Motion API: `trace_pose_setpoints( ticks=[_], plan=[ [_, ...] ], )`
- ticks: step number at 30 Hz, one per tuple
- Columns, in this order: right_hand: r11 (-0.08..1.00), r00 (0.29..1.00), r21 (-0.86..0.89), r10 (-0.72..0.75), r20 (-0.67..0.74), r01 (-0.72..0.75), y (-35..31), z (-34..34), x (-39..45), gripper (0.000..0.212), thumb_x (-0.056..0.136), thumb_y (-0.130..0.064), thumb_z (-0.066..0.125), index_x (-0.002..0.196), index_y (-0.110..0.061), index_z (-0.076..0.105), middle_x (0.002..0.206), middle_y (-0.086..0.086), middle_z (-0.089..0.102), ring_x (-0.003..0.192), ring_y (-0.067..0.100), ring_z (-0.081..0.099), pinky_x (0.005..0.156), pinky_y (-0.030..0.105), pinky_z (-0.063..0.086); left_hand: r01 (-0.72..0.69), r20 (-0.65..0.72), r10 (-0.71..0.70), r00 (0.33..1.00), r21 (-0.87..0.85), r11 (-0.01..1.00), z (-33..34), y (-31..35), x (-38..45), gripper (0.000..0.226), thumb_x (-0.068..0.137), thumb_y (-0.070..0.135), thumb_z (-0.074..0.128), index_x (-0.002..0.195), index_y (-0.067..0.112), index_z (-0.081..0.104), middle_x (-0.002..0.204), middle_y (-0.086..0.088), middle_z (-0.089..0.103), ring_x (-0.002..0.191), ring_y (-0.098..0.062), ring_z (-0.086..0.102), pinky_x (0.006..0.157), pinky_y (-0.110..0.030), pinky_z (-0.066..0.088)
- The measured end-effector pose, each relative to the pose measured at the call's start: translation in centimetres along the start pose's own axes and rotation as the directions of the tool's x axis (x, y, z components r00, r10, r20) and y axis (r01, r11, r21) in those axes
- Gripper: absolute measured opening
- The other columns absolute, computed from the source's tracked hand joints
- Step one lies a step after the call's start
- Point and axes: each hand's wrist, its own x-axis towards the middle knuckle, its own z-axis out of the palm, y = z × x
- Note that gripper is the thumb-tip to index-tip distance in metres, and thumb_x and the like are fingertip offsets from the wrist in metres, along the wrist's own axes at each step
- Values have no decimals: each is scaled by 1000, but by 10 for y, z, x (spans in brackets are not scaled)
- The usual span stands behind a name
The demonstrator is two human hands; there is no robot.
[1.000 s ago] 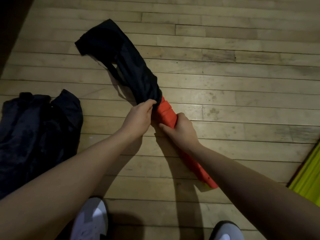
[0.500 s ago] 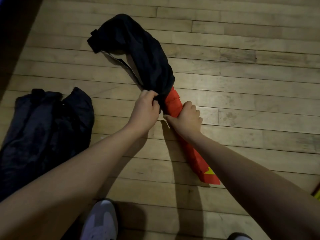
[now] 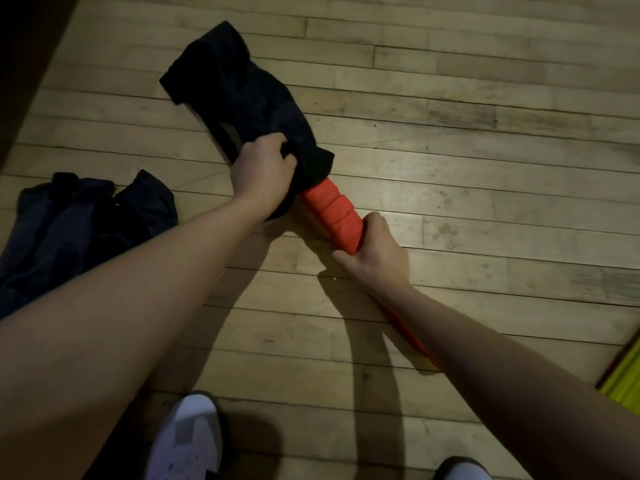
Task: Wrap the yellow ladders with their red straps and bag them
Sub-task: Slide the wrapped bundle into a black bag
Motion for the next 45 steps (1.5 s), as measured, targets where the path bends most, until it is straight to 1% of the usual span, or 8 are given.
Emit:
trace_pose_setpoints(
  ticks=[3, 14, 21, 24, 28, 33, 37, 45],
  plan=[
    [998, 998, -54, -42, 44, 44, -1, 4, -6, 56, 77, -44, 68, 112, -13, 39, 112, 4, 50, 94, 29, 57, 70, 37, 40, 13, 47, -12, 999, -24, 1000, -6, 7, 2, 30, 95, 15, 44, 64, 15, 46, 66, -2, 49, 75, -27, 57, 60, -34, 43],
    [967, 1000, 256, -3, -28, 10, -6, 19, -1, 44, 73, -32, 74, 104, -9, 52, 100, 5, 56, 88, 23, 58, 68, 37, 49, 47, 590, -5, 808, -57, 997, 26, 32, -56, 36, 102, 38, 29, 83, 15, 49, 92, -5, 53, 99, -29, 53, 85, -38, 41],
    [873, 976, 458, 213, -45, -169, -1, 21, 15, 54, 76, -37, 76, 113, -7, 49, 105, 10, 60, 95, 23, 60, 65, 24, 47, 149, 510, 9, 860, -267, 952, 30, 12, -63, 37, 101, 22, 39, 136, 17, 50, 131, -4, 55, 120, -18, 48, 93, -25, 37],
    [920, 962, 384, 174, -209, -83, -5, 13, 20, 67, 80, -36, 73, 131, -7, 42, 123, 11, 49, 109, 22, 49, 87, 35, 48, 129, 410, 17, 912, -325, 937, 25, 5, -61, 26, 99, 23, 47, 121, 17, 60, 112, 1, 63, 103, -13, 57, 81, -23, 42],
    [874, 961, 476, 40, -274, 100, -21, -7, 34, 25, 93, -14, 55, 117, -12, 58, 114, 4, 45, 90, 10, 49, 84, 38, 50, 67, 244, 34, 969, -391, 918, 9, 8, -46, 16, 92, 37, 61, 90, 21, 63, 83, 9, 62, 78, -2, 57, 66, -17, 45],
    [740, 935, 665, 156, -318, 103, -27, -20, 40, 22, 96, -1, 35, 97, -14, 53, 84, -6, 55, 85, 19, 57, 79, 42, 52, -152, 259, 160, 953, -53, 987, -4, -2, -25, 16, 87, 17, 68, 100, 12, 61, 101, 1, 51, 100, -16, 51, 83, -21, 38],
    [763, 943, 638, 126, -309, 107, -20, -32, 37, 23, 96, 2, 32, 97, -14, 49, 83, -5, 54, 76, 12, 51, 65, 18, 45, 20, 133, 18, 991, -280, 960, -14, 0, -31, 11, 94, 7, 54, 91, 17, 55, 92, 1, 59, 88, -15, 58, 71, -20, 45],
    [932, 971, 360, 113, -209, -30, 9, -29, 8, 28, 82, 12, 36, 87, 4, 62, 99, 11, 50, 82, 19, 47, 62, 19, 29, 87, 386, 42, 922, -313, 946, 3, 4, -80, 14, 98, 10, 48, 99, 21, 57, 96, 2, 61, 88, -11, 58, 69, -18, 45]
  ],
)
